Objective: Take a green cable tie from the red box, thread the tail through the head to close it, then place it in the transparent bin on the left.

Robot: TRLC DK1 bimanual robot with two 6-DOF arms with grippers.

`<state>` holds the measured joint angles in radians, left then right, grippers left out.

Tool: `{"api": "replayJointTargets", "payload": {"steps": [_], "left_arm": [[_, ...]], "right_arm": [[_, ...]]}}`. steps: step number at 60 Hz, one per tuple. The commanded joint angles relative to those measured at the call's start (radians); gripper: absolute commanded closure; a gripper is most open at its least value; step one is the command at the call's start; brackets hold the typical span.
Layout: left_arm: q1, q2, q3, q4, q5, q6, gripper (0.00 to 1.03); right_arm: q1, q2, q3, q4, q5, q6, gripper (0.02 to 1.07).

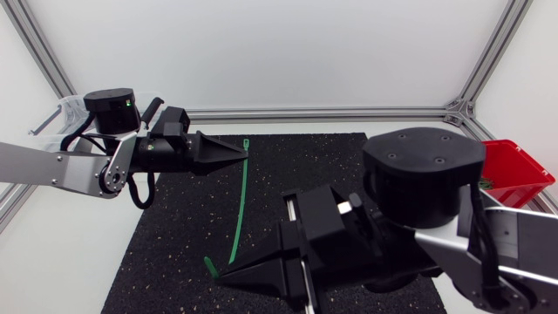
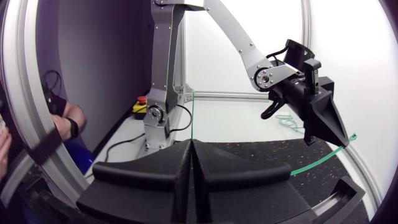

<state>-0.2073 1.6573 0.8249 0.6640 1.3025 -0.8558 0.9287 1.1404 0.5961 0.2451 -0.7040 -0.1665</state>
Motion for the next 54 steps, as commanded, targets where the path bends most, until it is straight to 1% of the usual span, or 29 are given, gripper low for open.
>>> {"api": "replayJointTargets", "payload": {"steps": [1,3,9,18,23,27,32,33,35,37,40,42,54], "left_arm": [[-0.012,-0.028,-0.029,0.016,-0.009,0.024,1.0],[-0.018,-0.041,-0.038,0.017,-0.023,0.04,1.0],[-0.027,-0.06,-0.052,0.019,-0.029,0.051,1.0],[-0.034,-0.082,-0.066,0.019,-0.04,0.066,1.0],[-0.04,-0.085,-0.075,0.02,-0.051,0.083,1.0],[-0.043,-0.091,-0.081,0.02,-0.06,0.095,1.0],[-0.046,-0.096,-0.086,0.02,-0.066,0.101,1.0],[-0.046,-0.1,-0.09,0.022,-0.068,0.106,1.0],[-0.05,-0.105,-0.095,0.023,-0.074,0.115,1.0],[-0.053,-0.111,-0.099,0.023,-0.08,0.123,1.0],[-0.058,-0.116,-0.102,0.026,-0.08,0.124,1.0],[-0.058,-0.122,-0.104,0.026,-0.081,0.126,1.0],[-0.07,-0.157,-0.122,0.028,-0.106,0.156,1.0]], "right_arm": [[-0.042,-0.004,0.096,-0.073,-0.071,0.156,1.01],[-0.06,0.004,0.119,-0.095,-0.118,0.206,1.01],[-0.088,0.012,0.151,-0.116,-0.221,0.257,1.01],[-0.129,0.01,0.2,-0.132,-0.345,0.32,1.01],[-0.171,-0.002,0.228,-0.127,-0.422,0.387,1.01],[-0.217,0.01,0.263,-0.115,-0.486,0.476,1.01],[-0.255,0.028,0.284,-0.096,-0.522,0.547,1.01],[-0.268,0.041,0.291,-0.075,-0.539,0.604,1.01],[-0.281,0.047,0.294,-0.056,-0.532,0.703,1.01],[-0.3,0.036,0.277,-0.027,-0.502,0.797,1.01],[-0.306,0.035,0.263,0.074,-0.496,0.901,1.01],[-0.306,0.036,0.261,0.112,-0.497,0.961,1.01],[-0.304,0.05,0.297,0.089,-0.503,1.142,1.01]]}}
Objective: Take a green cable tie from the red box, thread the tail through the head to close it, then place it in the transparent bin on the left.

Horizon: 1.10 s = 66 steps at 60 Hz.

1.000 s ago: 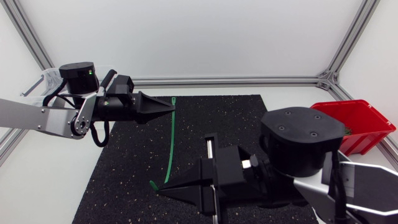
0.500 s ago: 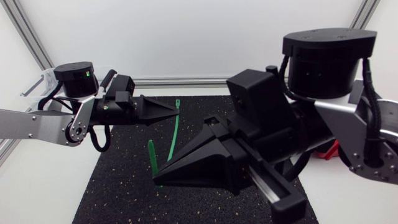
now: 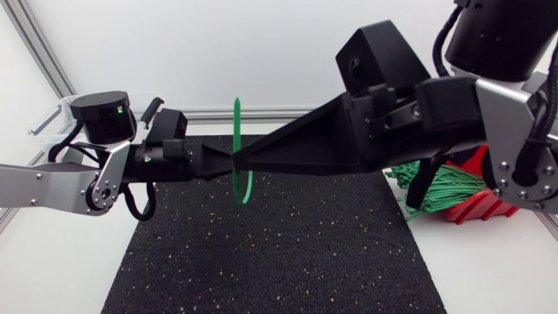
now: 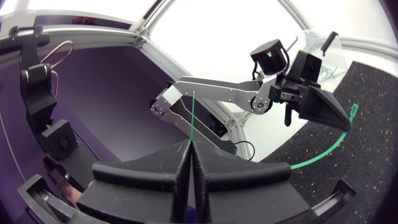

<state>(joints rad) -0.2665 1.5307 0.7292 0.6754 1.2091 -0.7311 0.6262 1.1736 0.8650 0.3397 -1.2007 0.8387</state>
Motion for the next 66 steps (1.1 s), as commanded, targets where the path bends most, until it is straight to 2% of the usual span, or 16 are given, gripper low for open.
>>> {"api": "replayJointTargets", "payload": {"steps": [1,5,13,21,28,37,50,66], "left_arm": [[-0.014,-0.035,-0.03,0.016,-0.016,0.033,1.0],[-0.022,-0.05,-0.039,0.018,-0.026,0.041,1.0],[-0.039,-0.069,-0.053,0.018,-0.043,0.055,1.0],[-0.05,-0.072,-0.059,0.024,-0.054,0.067,1.0],[-0.053,-0.093,-0.076,0.035,-0.066,0.087,1.0],[-0.066,-0.152,-0.14,0.113,-0.115,0.088,1.0],[-0.089,-0.219,-0.172,0.128,-0.14,0.098,1.0],[-0.134,-0.277,-0.209,0.151,-0.203,0.101,1.0]], "right_arm": [[-0.005,0.02,0.031,-0.013,-0.007,0.163,1.01],[-0.022,0.026,0.04,-0.045,-0.005,0.237,1.01],[-0.033,0.027,0.117,-0.357,0.05,0.243,1.01],[-0.025,0.055,0.187,-0.531,0.052,0.244,1.01],[-0.011,0.075,0.23,-0.581,0.05,0.246,1.01],[-0.002,0.123,0.295,-0.657,0.049,0.25,1.01],[-0.026,0.176,0.419,-0.838,0.059,0.257,1.01],[-0.02,0.204,0.474,-0.924,0.061,0.258,1.01]]}}
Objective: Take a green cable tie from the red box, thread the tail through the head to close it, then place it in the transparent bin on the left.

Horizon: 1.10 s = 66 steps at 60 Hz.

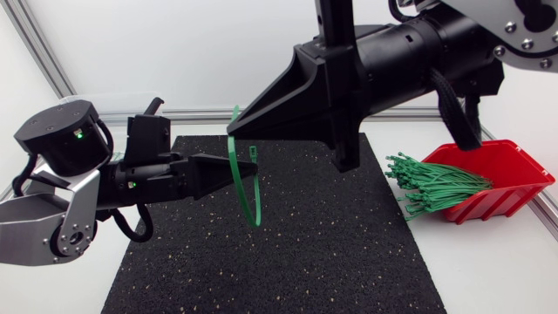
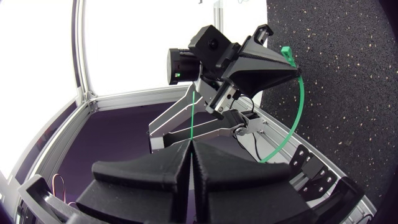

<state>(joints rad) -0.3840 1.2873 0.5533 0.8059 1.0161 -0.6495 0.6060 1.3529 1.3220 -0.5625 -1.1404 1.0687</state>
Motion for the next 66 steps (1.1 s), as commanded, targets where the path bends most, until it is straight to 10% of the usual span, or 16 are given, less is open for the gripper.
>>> {"api": "replayJointTargets", "payload": {"steps": [1,66], "left_arm": [[-0.019,-0.039,-0.033,0.021,-0.013,0.021,1.0],[-0.052,-0.181,-0.021,0.027,-0.085,0.039,1.0]], "right_arm": [[0.0,0.026,0.017,-0.022,0.001,0.028,1.01],[-0.035,0.041,-0.05,-0.037,-0.019,0.023,1.01]]}}
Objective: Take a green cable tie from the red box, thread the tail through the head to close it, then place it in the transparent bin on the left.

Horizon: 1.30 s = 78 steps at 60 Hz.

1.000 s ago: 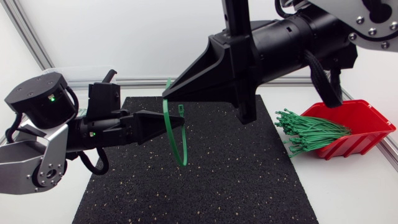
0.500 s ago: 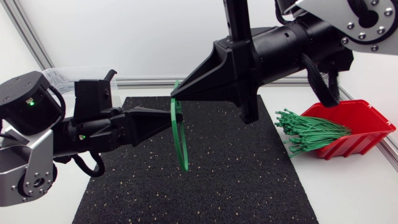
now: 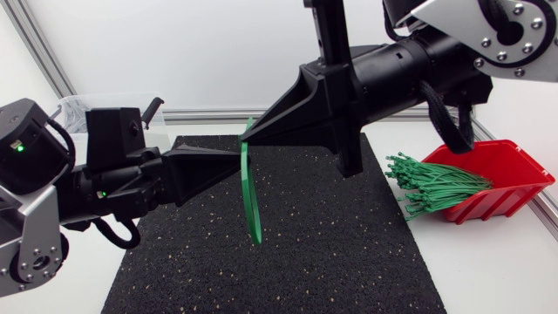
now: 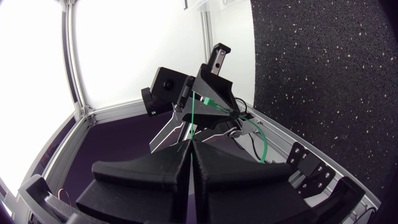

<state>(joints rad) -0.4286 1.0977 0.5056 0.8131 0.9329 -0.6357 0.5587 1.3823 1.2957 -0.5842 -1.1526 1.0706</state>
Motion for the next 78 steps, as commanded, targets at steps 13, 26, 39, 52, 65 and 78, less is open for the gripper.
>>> {"api": "replayJointTargets", "payload": {"steps": [13,26,39,52,65,78], "left_arm": [[-0.007,0.047,0.07,0.02,-0.013,0.044,1.0],[-0.001,0.087,0.108,0.02,-0.014,0.045,1.0],[-0.001,0.083,0.117,0.02,-0.014,0.044,1.0],[0.001,0.062,0.105,0.02,-0.014,0.042,1.0],[-0.001,0.022,0.074,0.02,-0.025,0.044,1.0],[-0.004,0.018,0.057,0.018,-0.026,0.042,1.0]], "right_arm": [[0.03,0.012,-0.021,-0.016,-0.007,0.022,1.01],[0.038,0.008,-0.018,-0.016,-0.007,0.022,1.01],[0.029,0.006,-0.022,-0.014,-0.007,0.022,1.01],[0.023,-0.003,-0.027,-0.012,-0.006,0.02,1.01],[0.01,-0.006,-0.036,-0.009,-0.007,0.02,1.01],[0.015,-0.037,-0.039,-0.008,-0.007,0.02,1.01]]}}
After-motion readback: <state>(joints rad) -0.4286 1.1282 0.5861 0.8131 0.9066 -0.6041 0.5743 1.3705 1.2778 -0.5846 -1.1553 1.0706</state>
